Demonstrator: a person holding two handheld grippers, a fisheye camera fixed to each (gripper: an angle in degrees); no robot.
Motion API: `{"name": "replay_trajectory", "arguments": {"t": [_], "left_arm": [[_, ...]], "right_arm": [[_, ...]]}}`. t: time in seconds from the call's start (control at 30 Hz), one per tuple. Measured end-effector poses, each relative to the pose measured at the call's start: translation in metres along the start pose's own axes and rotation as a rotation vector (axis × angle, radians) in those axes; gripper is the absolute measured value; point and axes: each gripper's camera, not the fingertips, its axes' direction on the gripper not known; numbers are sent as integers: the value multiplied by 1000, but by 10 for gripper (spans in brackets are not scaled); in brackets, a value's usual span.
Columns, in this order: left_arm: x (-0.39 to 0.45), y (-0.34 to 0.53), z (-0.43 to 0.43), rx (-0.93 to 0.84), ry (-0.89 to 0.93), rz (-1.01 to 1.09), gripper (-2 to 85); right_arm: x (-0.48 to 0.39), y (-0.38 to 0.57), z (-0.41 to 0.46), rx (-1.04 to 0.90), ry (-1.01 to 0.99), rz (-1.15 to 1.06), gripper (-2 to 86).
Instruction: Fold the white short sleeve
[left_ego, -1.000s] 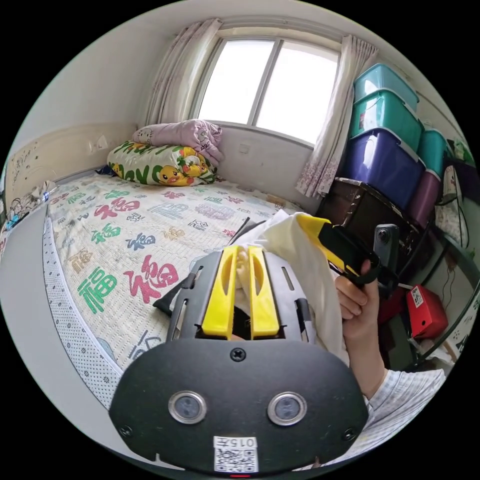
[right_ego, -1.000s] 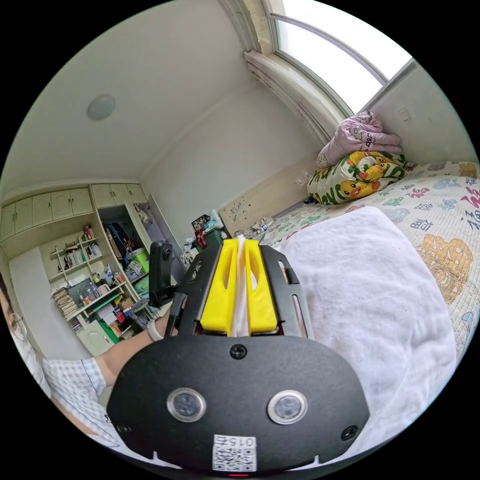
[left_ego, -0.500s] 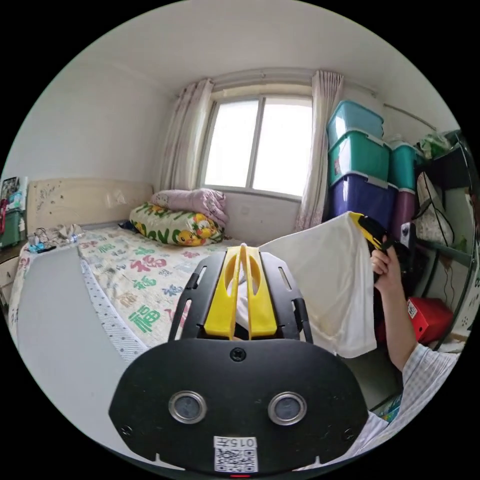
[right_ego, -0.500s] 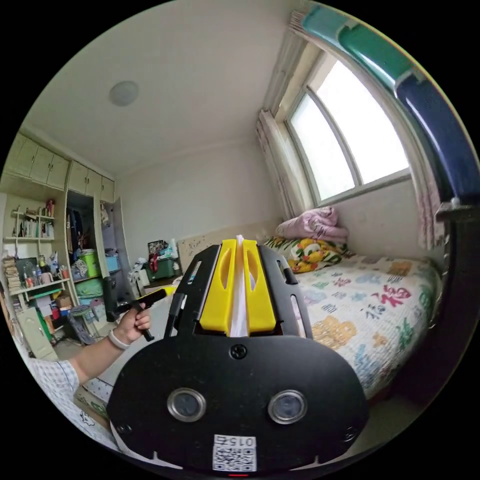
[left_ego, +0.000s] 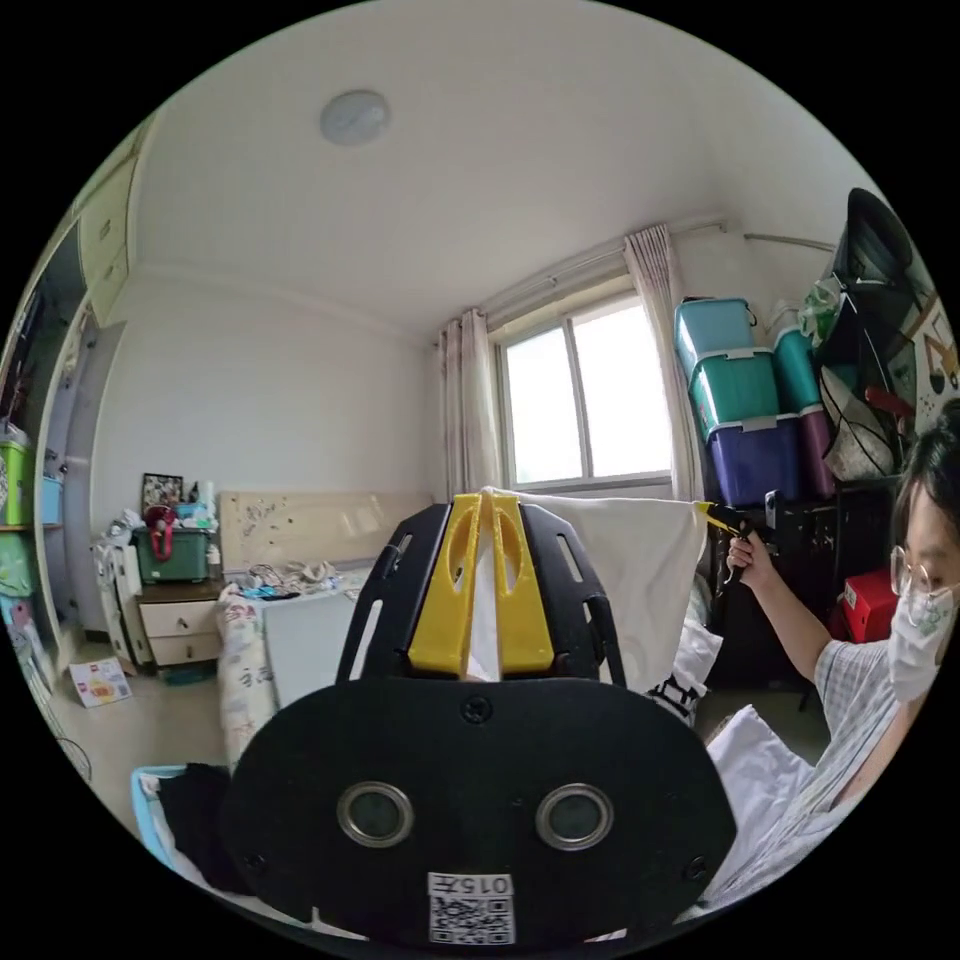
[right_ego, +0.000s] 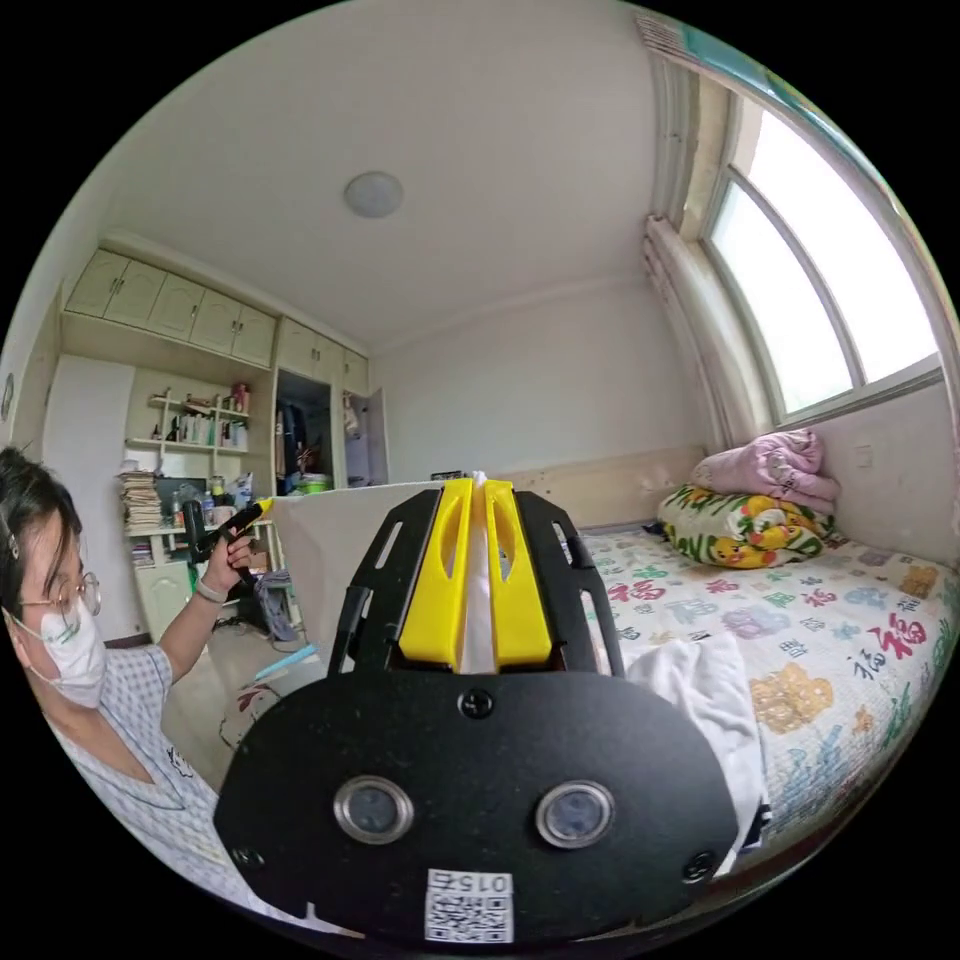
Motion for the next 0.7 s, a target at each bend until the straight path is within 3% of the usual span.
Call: {"name": "replay_trajectory", "arguments": {"t": [0.13,0.27,0.47,0.53,0.63,0.7], "left_arm": [[-5,36,-61,-35,-90,-7,7],[-28,90,-58,-100,-145,-72,7],[-82,215,52,-334,-181,-142,10],[-103,274,131,-528,-185,-161,13],[-111,343,219,-746,-184,-193,20],[-102,357,246,-815,-237,-168,29]], "right_arm": [[-28,27,69,-66,-60,-14,15],[-27,64,150,-163,-70,2,17],[24,169,334,-467,27,74,22],[53,221,417,-646,76,107,28],[86,280,493,-892,167,184,43],[94,292,499,-903,174,182,66]]}}
